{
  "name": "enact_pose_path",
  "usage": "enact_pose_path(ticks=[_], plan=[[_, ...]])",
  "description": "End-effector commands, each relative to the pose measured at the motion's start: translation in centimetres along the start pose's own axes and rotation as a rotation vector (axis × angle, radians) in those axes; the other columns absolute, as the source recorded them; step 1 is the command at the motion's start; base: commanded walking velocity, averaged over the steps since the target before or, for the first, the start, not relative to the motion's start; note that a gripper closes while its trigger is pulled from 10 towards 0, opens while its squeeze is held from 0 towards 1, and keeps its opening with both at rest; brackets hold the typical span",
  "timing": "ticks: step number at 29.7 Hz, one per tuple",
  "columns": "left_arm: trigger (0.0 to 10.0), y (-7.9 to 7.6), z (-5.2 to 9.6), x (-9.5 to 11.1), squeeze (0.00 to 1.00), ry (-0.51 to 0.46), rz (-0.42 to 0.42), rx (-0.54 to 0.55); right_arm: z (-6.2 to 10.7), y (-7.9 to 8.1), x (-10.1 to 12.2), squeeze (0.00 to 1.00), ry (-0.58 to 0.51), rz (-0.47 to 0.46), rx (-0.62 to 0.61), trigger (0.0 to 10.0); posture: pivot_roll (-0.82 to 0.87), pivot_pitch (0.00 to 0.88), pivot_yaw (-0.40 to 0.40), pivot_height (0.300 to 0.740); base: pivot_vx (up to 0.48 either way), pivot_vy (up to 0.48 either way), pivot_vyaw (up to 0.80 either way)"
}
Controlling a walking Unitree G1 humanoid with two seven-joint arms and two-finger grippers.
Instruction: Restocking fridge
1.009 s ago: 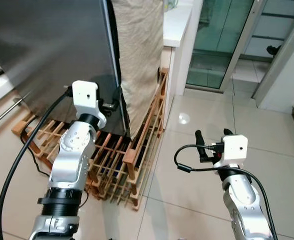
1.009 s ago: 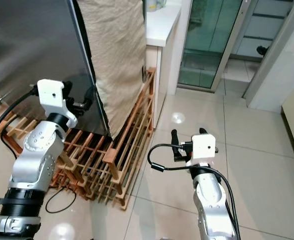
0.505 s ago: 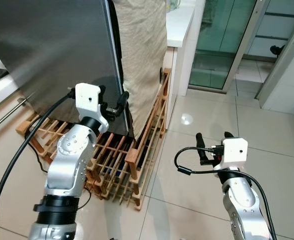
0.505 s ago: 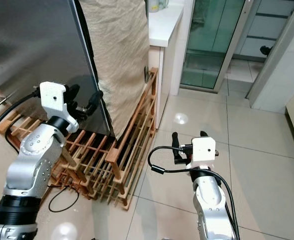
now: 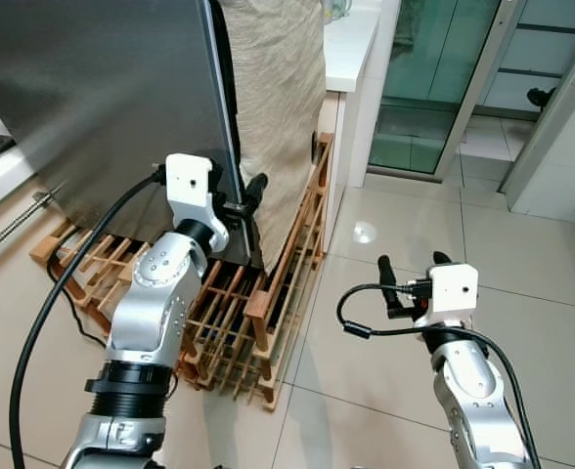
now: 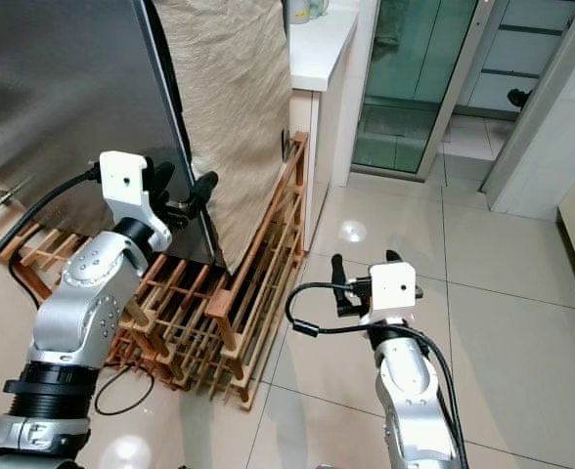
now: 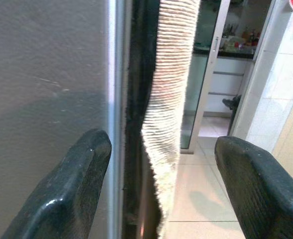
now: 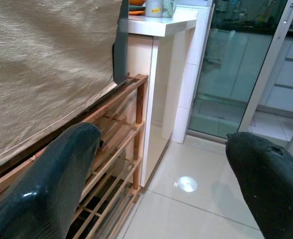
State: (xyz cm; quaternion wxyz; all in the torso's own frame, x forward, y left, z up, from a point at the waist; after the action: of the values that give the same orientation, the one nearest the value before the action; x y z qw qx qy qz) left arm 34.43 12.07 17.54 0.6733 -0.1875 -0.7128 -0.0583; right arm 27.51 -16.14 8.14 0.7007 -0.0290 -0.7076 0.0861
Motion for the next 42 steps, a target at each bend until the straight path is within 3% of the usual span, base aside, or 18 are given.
enact_pose_path(ticks=[1,14,21,31,42], plan=[[10.0,-0.5,-0.5,0.1,0.00,0.002,0.016,-0.021,-0.1,0.1,0.0,0.24,-0.006,-0.003,0.005,10.0,-0.16,0.000,0.035,0.740,0.000,0.000,0.00],[10.0,-1.6,-1.2,-0.1,0.00,0.009,0.053,-0.032,-0.1,0.0,0.0,0.24,-0.005,0.007,0.008,10.0,-0.17,0.000,0.036,0.740,0.000,0.000,0.00],[10.0,-0.9,-1.6,-0.2,0.00,0.020,0.074,0.029,0.1,0.1,-0.2,0.24,0.000,0.010,0.008,10.0,-0.18,0.000,0.038,0.740,0.000,0.000,0.00],[10.0,0.4,-1.1,0.1,0.00,0.009,0.052,0.061,0.2,0.0,-0.3,0.24,0.004,0.016,0.011,10.0,-0.17,0.000,0.031,0.740,0.000,0.000,0.00],[10.0,-2.2,-2.8,0.2,0.00,-0.016,0.105,0.031,0.0,0.0,-0.2,0.24,0.000,0.022,0.020,10.0,-0.18,0.000,0.031,0.740,0.000,0.000,0.00]])
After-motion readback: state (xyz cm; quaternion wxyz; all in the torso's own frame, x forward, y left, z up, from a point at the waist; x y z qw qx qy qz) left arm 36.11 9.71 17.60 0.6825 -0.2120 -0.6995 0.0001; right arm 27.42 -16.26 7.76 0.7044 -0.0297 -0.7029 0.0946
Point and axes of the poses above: a point about 5 cm out from each wrist's last joint towards the gripper, its own z axis pointing back from the gripper into the wrist, its own x axis along the axis of the wrist's last joint, y = z × x, the point moved 2 cm from there along -z, pointing out of the wrist towards the gripper, and after that the axes turned 5 degrees about z, right-handed, at the moved point
